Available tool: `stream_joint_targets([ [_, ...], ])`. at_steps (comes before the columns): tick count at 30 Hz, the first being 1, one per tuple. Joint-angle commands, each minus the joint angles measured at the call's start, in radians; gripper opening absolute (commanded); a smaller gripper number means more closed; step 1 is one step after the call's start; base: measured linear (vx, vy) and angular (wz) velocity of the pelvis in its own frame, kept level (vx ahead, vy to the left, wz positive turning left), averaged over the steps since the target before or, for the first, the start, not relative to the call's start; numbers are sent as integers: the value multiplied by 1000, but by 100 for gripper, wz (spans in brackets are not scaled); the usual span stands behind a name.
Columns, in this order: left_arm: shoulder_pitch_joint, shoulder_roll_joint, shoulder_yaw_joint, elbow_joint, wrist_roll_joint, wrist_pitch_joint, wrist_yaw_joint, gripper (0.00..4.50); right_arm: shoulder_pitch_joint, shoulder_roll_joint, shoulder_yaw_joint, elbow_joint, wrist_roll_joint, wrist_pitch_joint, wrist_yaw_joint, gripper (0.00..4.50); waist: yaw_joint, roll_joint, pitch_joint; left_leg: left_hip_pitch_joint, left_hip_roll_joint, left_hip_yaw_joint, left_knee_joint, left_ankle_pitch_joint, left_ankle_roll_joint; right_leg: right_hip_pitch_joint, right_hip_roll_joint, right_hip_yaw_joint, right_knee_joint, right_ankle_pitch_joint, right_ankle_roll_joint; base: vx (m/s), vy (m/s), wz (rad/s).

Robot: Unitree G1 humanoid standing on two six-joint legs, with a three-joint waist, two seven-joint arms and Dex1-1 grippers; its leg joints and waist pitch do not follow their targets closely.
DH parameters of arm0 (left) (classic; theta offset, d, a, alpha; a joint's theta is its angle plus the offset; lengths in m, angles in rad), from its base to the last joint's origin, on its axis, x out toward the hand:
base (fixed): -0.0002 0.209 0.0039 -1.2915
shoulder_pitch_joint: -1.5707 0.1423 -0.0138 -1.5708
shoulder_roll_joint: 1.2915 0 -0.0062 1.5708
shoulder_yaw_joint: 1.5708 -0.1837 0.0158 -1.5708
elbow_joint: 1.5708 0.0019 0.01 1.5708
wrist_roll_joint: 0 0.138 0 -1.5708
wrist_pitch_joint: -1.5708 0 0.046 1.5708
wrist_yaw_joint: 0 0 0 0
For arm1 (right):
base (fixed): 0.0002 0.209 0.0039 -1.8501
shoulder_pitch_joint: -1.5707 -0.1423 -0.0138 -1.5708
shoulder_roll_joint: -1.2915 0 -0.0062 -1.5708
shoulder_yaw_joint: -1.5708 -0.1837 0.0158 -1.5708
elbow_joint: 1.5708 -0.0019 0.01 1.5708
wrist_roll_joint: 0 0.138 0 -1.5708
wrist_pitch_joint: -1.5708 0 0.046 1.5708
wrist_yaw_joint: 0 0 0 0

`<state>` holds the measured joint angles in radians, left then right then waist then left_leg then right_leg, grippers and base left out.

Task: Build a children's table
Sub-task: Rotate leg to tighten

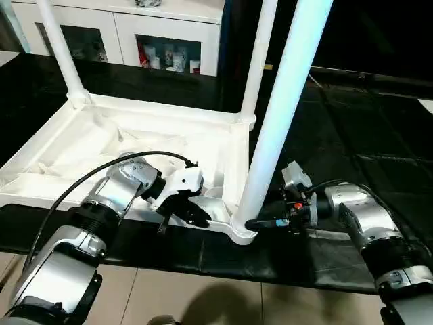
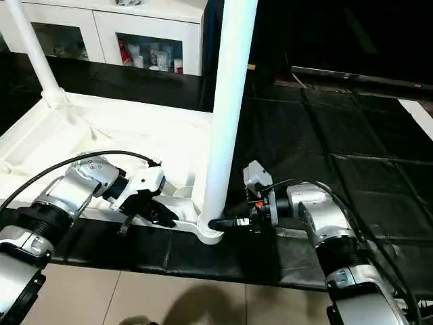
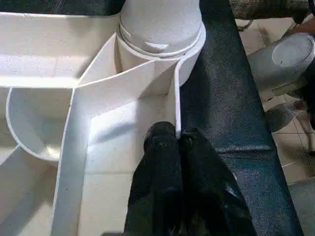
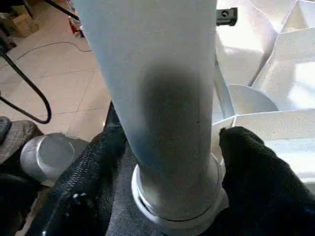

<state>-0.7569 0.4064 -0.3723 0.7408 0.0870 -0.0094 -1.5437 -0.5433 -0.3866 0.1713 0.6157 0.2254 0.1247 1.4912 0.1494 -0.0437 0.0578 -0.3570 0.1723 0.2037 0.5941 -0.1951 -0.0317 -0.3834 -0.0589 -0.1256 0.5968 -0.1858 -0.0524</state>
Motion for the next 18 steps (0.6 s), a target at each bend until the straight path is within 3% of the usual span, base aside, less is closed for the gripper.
stream_joint_targets([
  [1, -1, -12, -37, -37, 7, -15, -33, 0, -17, -7, 12, 10, 9, 3, 21, 289, -7, 3, -70, 16, 93, -39, -64, -110, 51, 47, -131, 81, -68, -228, -162, 0, 0, 0],
  [8, 3, -8, -35, -38, 8, -8, -26, 0, -18, 0, 15, 10, 1, 9, 20, 237, -6, 1, -70, 16, 92, -38, -63, -106, 53, 47, -132, 81, -70, -242, -155, 0, 0, 0],
  [12, 12, -29, -10, -40, -8, 51, 23, 0, 15, 21, 7, -47, 8, 90, -53, 207, -8, 1, -68, 16, 93, -39, -66, -107, 50, 46, -131, 81, -71, -250, -149, 0, 0, 0],
  [15, 9, -73, 7, -17, -5, 101, 112, 0, 36, 69, -15, -73, 3, 123, -187, 205, -10, 3, -64, 22, 94, -41, -69, -140, 30, 40, -132, 83, -78, -295, -141, 0, 0, 0],
  [18, -27, -161, 51, 53, -4, 183, 293, 0, 27, 150, -45, -47, -46, 132, -423, 201, -23, 4, -58, 25, 86, -46, -70, -193, -5, 41, -139, 80, -96, -429, -113, 0, 0, 0],
])
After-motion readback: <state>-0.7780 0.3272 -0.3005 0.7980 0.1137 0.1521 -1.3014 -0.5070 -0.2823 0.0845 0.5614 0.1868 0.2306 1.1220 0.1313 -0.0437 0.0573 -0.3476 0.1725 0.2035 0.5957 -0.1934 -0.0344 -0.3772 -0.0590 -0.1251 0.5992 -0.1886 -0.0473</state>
